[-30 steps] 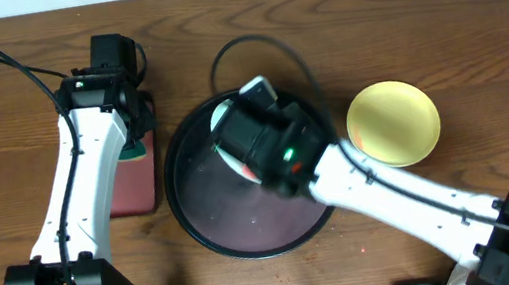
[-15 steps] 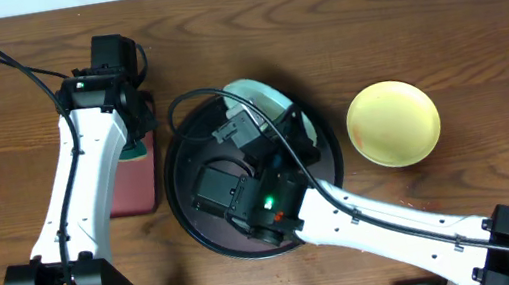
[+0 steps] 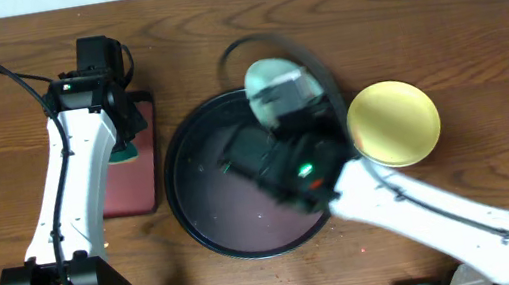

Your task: Clean dirty plates on tray and stack at the side

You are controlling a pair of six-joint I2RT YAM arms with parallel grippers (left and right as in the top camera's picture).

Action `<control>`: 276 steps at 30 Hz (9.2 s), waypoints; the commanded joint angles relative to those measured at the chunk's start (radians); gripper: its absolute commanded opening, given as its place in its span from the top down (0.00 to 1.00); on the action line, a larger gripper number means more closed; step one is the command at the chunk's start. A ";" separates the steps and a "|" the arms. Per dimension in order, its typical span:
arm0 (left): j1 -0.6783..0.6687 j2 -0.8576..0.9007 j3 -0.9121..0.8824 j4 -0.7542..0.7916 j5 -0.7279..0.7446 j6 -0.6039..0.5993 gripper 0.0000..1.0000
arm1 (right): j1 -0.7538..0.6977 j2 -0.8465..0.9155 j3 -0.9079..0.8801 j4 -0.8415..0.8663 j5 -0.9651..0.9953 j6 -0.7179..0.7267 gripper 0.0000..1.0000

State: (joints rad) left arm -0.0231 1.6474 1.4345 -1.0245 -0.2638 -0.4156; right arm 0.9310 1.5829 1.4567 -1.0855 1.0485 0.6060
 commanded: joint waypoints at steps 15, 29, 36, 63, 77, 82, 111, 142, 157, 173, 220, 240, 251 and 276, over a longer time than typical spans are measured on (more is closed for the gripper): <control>0.002 -0.002 -0.007 -0.001 -0.006 -0.009 0.93 | -0.933 -0.127 -0.080 -0.026 -0.797 -0.181 0.99; 0.002 -0.002 -0.007 0.002 -0.007 -0.008 0.92 | -1.001 -0.085 -0.438 0.318 -0.953 -0.219 0.98; 0.002 -0.002 -0.007 0.000 -0.006 0.045 0.93 | -1.000 -0.085 -0.475 0.334 -0.954 -0.254 0.59; 0.121 0.006 -0.315 0.493 0.055 0.149 0.93 | -0.988 -0.104 -0.223 0.150 -1.190 -0.342 0.01; 0.121 0.136 -0.339 0.581 0.055 0.149 0.54 | -0.962 -0.294 -0.223 0.150 -1.195 -0.372 0.01; 0.121 0.068 -0.257 0.448 0.114 0.150 0.29 | -0.962 -0.378 -0.223 0.149 -1.196 -0.372 0.01; 0.120 -0.192 -0.180 0.240 0.331 0.150 0.26 | -0.962 -0.992 -0.222 -0.055 -0.996 -0.375 0.01; 0.120 -0.192 -0.180 0.240 0.331 0.150 0.25 | -0.965 -1.273 -0.929 0.631 -1.131 -0.615 0.01; 0.120 -0.192 -0.180 0.240 0.331 0.150 0.25 | -0.964 -1.495 -1.342 0.946 -1.241 -0.614 0.01; 0.120 -0.192 -0.180 0.240 0.331 0.150 0.25 | -0.962 -1.578 -1.452 1.033 -1.266 -0.611 0.01; 0.116 -0.715 -0.799 0.816 0.414 0.286 0.25 | -0.962 -1.578 -1.451 1.032 -1.266 -0.611 0.01; 0.115 -1.504 -1.410 1.046 0.473 0.514 0.25 | -0.962 -1.578 -1.451 1.032 -1.266 -0.611 0.01; 0.115 -1.558 -1.431 0.969 0.473 0.602 0.25 | -0.962 -1.578 -1.451 1.032 -1.266 -0.611 0.01; 0.116 -1.624 -1.431 0.974 0.473 0.598 0.25 | -0.962 -1.578 -1.451 1.032 -1.266 -0.611 0.01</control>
State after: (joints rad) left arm 0.0944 0.0181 0.0154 -0.0071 0.1993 0.1627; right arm -0.0349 0.0120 0.0097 -0.0547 -0.2104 0.0093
